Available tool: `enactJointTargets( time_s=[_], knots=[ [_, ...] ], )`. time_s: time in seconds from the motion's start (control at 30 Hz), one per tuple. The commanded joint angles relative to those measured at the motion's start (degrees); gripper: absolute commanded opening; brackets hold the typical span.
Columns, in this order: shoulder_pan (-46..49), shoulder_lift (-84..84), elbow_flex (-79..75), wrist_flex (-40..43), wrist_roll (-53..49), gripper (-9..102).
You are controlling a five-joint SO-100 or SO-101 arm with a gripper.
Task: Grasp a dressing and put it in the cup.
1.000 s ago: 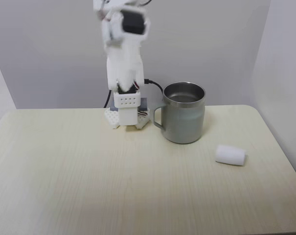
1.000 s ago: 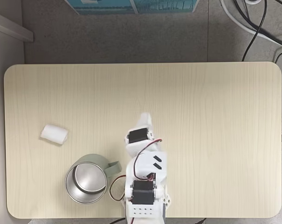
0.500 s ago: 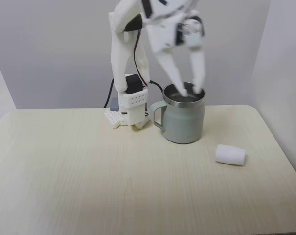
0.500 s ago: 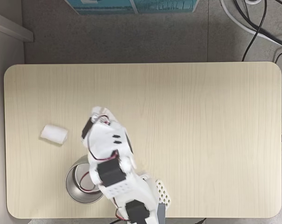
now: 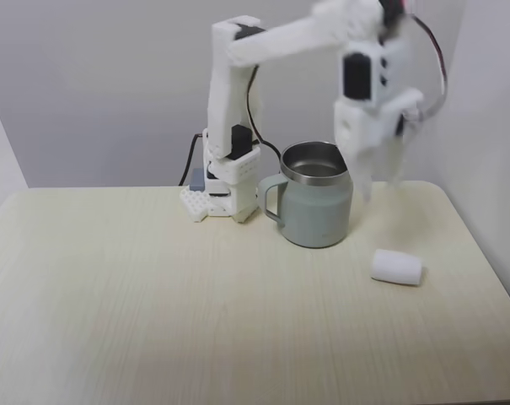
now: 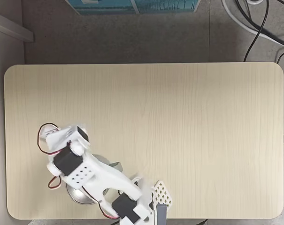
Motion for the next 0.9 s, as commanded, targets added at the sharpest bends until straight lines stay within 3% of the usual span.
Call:
enactJointTargets(
  time_s=[0.0, 0.87],
  knots=[
    [-1.93, 3.96, 1.23, 2.29, -2.64, 16],
    [-5.45, 31.29, 17.93, 2.29, -11.07, 21]
  ],
)
